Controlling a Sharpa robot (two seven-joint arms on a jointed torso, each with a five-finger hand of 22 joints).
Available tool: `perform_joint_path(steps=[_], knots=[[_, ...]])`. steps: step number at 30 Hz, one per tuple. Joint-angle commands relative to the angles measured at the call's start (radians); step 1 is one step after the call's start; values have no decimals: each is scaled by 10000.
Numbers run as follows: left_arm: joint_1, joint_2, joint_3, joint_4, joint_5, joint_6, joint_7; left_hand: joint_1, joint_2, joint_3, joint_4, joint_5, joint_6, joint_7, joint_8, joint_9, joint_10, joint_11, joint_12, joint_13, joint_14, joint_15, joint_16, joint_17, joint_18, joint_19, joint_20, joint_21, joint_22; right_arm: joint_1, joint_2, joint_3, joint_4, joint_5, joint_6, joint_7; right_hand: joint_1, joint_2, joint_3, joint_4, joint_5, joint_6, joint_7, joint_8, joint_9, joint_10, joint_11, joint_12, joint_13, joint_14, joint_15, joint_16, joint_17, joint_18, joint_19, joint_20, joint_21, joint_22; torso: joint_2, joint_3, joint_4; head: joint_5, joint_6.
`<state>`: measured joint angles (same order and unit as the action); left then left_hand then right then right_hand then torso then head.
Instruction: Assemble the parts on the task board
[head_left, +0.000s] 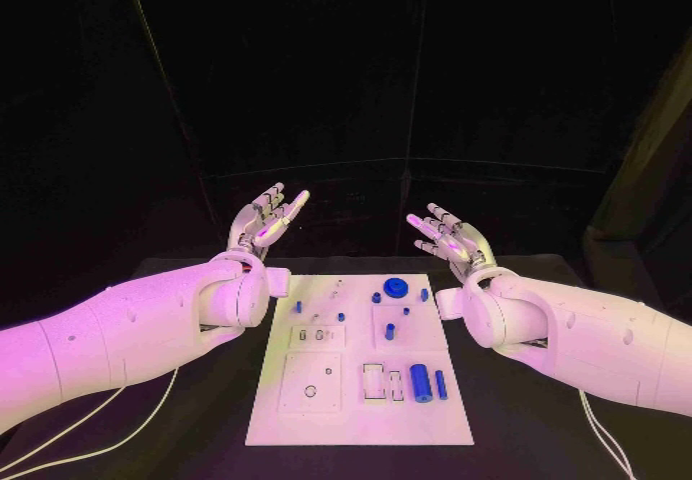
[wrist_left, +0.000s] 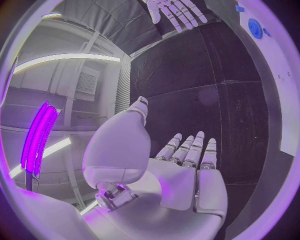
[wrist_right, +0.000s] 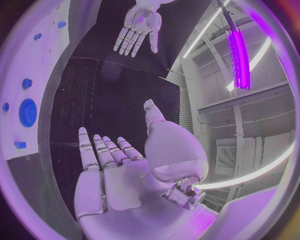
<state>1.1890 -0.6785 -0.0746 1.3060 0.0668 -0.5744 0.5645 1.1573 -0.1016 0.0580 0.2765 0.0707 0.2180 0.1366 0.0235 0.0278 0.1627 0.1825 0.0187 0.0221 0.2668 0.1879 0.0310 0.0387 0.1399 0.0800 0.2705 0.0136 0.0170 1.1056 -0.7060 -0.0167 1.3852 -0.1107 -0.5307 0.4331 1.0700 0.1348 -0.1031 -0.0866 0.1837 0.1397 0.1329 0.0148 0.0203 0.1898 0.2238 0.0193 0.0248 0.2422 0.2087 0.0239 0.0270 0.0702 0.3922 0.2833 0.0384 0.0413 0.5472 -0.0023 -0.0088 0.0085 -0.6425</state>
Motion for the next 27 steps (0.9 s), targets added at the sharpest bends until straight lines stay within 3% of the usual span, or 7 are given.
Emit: perform_joint_path(steps=[1,6,10,11,19,23,27], knots=[[101,80,-42,-206,351,1214,792,518,20,-4,136,86,191,951,64,25,103,166,56,27,181,47,71,27,242,28,156,54,17,119,126,-22,-315,-1185,2086,-628,838,50,-14,-382,91,445,1482,103,50,540,211,109,53,479,165,80,50,237,338,81,66,40,1,-2,-4,0,0],[128,100,-56,-257,368,1271,819,539,42,-14,128,83,213,962,69,28,123,177,60,30,193,53,75,30,241,31,160,57,19,244,282,-54,-700,-1604,2884,-874,1156,59,15,-632,135,968,1476,157,98,1282,221,182,111,1123,193,137,96,310,637,77,102,69,1,-2,-4,0,0],[128,100,-56,-257,368,1271,819,594,105,-24,113,75,274,986,79,35,179,202,68,36,220,69,81,36,236,35,170,62,22,278,325,-63,-806,-1720,3104,-942,1559,54,90,-871,74,2805,1431,521,289,3646,249,636,293,3418,177,520,257,622,2056,68,367,221,1,-2,-4,0,0],[126,-174,-59,-400,373,1351,855,629,145,-26,102,72,314,1001,86,40,216,216,73,41,241,77,85,40,233,47,175,68,26,291,72,-57,-1105,-2943,2131,-687,1754,57,135,-981,38,3837,1383,755,384,5101,177,961,395,4826,83,783,350,765,3089,69,608,333,26,21,3,-71,-100],[124,-280,-62,-308,357,1454,726,803,254,-113,66,62,715,1259,128,73,897,503,152,102,1175,336,304,183,26,454,218,235,124,349,108,-52,-1426,-4399,1862,-680,2302,192,367,-1418,-66,6967,1003,1146,480,7555,-348,1224,378,7570,-530,1098,367,1158,4901,-146,1266,418,27,24,43,-64,-131],[124,-407,-63,-189,250,1534,585,1002,348,-105,-54,44,1562,1399,281,163,2818,788,535,301,3366,577,981,507,-195,1643,240,719,380,438,123,-50,-1501,-5194,1931,-752,2355,268,439,-1583,-72,7551,874,1095,473,8255,-556,1181,389,8528,-810,1205,416,1174,5608,-422,1520,433,114,24,46,-58,-83],[126,-620,-63,44,-136,1672,354,992,579,-198,-301,26,4081,1304,854,431,6591,470,1439,593,5634,116,1776,773,178,4994,202,2086,1031,577,105,-48,-1495,-6207,1996,-892,2327,365,542,-1855,-13,8136,709,1054,463,9002,-777,1076,371,9543,-1174,1322,470,1150,6415,-792,1828,474,225,12,66,-87,-76]])
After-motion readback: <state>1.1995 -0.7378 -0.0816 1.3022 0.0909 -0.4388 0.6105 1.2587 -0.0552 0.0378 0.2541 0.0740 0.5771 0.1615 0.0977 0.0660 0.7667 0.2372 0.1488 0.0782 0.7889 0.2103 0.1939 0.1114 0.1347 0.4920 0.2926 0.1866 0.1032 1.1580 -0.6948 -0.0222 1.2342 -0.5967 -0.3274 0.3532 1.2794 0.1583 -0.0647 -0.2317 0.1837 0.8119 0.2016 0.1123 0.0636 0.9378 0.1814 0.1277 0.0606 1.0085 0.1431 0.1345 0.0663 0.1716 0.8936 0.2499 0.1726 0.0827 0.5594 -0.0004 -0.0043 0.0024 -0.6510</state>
